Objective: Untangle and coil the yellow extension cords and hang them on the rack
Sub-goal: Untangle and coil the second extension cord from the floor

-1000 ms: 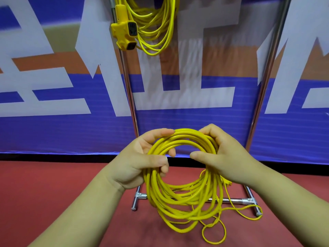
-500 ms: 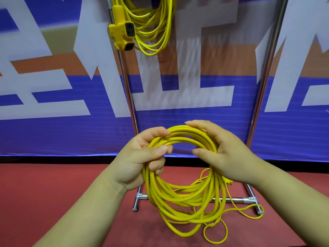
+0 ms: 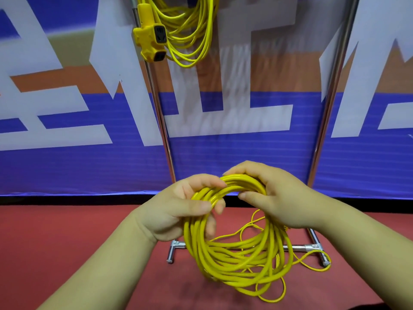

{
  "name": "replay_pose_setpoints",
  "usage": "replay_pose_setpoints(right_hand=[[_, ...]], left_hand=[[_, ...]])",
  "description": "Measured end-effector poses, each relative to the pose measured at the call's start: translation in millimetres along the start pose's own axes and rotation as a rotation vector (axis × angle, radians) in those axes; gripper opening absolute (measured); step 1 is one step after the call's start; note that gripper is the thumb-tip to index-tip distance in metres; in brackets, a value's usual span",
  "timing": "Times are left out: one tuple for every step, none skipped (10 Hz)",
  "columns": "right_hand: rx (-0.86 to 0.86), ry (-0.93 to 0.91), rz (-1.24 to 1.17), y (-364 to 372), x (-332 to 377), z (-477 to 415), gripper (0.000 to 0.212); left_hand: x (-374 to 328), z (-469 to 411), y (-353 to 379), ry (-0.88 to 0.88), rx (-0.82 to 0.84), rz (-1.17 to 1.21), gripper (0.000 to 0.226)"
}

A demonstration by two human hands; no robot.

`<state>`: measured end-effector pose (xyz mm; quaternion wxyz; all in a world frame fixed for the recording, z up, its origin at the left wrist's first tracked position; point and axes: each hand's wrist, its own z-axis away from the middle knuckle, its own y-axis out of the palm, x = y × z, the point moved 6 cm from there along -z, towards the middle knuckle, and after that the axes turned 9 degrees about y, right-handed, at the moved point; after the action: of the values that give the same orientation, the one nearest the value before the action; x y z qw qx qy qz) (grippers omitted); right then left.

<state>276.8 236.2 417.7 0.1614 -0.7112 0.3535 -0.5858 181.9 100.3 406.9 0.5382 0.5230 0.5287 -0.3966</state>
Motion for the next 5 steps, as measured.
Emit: replay_pose_setpoints(right_hand=[[-0.095, 0.101, -0.118, -10, -11, 0, 0.062], [-0.040, 0.196, -0.422, -10, -20, 1, 0.090], [0.100, 0.253, -0.795, -1, -22, 1, 0.101], [0.161, 0.256, -0.983, 5, -16, 1, 0.101], [0.150, 0.188, -1.046, 7, -6, 0, 0.091]], left_hand=[[0, -4, 3, 0.144, 0.020, 0.094, 0.032], [-9, -5, -6, 0.255, -0.067, 0.171, 0.030], [-23, -3, -20, 0.350, -0.223, 0.226, 0.036], [-30, 0, -31, 0.418, -0.389, 0.247, 0.037], [-33, 1, -36, 0.442, -0.519, 0.233, 0.012]])
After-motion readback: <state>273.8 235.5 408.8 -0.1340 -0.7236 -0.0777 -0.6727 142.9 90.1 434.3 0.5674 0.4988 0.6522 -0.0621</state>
